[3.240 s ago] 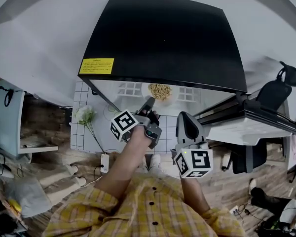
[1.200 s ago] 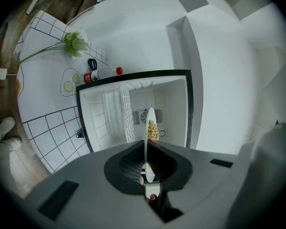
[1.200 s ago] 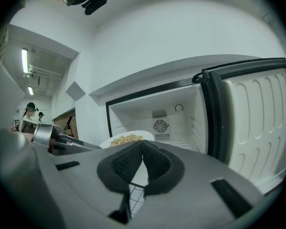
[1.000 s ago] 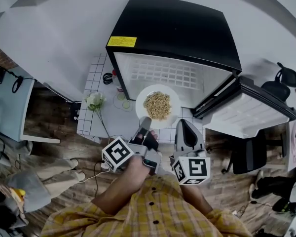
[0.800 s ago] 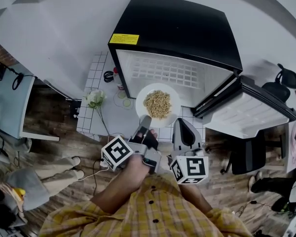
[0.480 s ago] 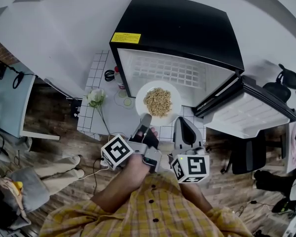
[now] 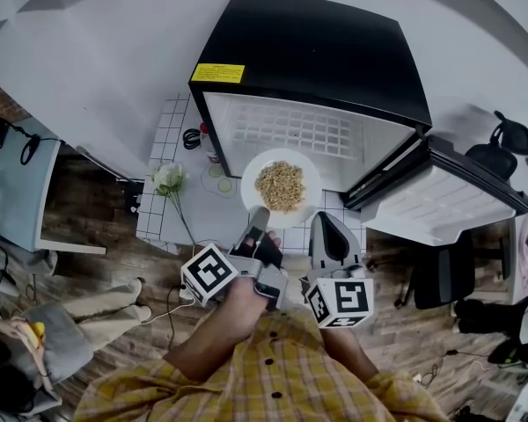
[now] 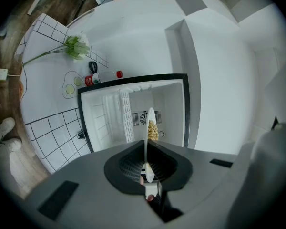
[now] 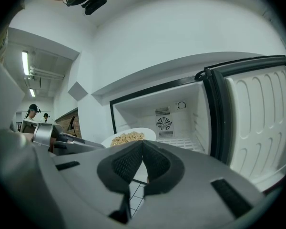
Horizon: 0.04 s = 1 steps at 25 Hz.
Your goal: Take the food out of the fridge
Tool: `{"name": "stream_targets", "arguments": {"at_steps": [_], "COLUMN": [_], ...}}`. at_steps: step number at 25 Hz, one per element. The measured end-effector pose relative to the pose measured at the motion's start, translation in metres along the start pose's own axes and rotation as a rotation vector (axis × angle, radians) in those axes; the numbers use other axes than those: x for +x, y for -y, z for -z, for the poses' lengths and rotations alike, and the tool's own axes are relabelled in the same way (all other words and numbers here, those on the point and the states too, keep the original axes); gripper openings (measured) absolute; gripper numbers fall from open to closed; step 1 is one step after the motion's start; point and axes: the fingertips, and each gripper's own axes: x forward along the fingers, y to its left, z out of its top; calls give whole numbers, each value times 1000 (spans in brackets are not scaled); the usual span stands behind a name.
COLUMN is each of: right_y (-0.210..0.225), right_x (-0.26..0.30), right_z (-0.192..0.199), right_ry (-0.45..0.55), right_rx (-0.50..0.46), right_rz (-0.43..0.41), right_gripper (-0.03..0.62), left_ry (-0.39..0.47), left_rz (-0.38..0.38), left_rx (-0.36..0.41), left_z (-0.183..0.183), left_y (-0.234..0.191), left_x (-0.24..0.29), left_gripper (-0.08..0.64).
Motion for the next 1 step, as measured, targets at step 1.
{"name": "stream_targets", "arguments": {"at_steps": [1], "right_y": [1], "right_x": [0], "right_z": [0], "right_ry": [0], "right_rx": [3], "right_rz": [2], "right_gripper": [8], "left_ry": [1], "left_rz": [-4], "left_rx": [4], "left_z": [0], "left_y": [-1], "left_x": [0], "left_gripper": [15]}}
